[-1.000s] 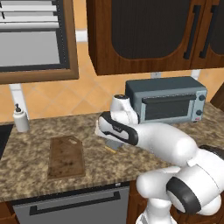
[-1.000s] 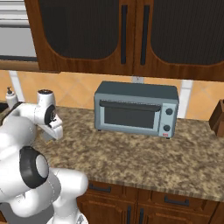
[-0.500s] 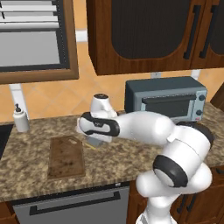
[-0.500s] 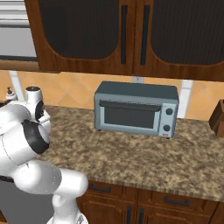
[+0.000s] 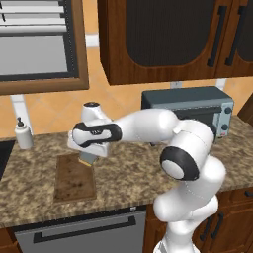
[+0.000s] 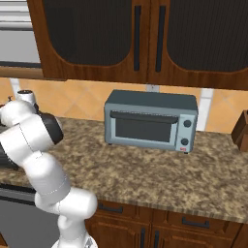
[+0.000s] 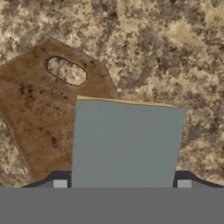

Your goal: Pick up the sponge from the counter and clean the cutting board by briefly scrubbing or pressing down on the cutting board. Once finished, release the sponge.

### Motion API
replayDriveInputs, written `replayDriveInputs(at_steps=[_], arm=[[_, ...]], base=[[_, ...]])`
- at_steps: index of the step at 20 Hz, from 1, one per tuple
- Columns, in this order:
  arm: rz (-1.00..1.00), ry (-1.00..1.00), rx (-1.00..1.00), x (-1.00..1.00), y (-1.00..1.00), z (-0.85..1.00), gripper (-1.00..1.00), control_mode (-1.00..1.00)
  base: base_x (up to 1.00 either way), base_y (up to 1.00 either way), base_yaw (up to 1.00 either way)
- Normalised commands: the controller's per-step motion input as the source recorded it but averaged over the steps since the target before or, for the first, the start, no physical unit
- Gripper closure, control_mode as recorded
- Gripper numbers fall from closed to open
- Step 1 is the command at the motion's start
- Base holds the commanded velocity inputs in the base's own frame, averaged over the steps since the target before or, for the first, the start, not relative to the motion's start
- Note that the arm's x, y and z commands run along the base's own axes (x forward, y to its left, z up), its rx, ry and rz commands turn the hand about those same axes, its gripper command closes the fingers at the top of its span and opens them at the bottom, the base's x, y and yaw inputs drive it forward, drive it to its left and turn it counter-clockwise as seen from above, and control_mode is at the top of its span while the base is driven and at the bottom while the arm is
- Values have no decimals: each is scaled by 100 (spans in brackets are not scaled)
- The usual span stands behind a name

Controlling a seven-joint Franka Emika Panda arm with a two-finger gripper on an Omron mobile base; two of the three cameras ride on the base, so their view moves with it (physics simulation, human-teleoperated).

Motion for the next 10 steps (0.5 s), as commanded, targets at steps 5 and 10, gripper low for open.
replayDriveInputs(at_steps=[5, 10], arm=[[-3, 0, -2, 46, 74, 0, 100, -100], [0, 1, 0, 22, 37, -15, 100, -100]], base=[[0, 0, 0], [0, 0, 0]])
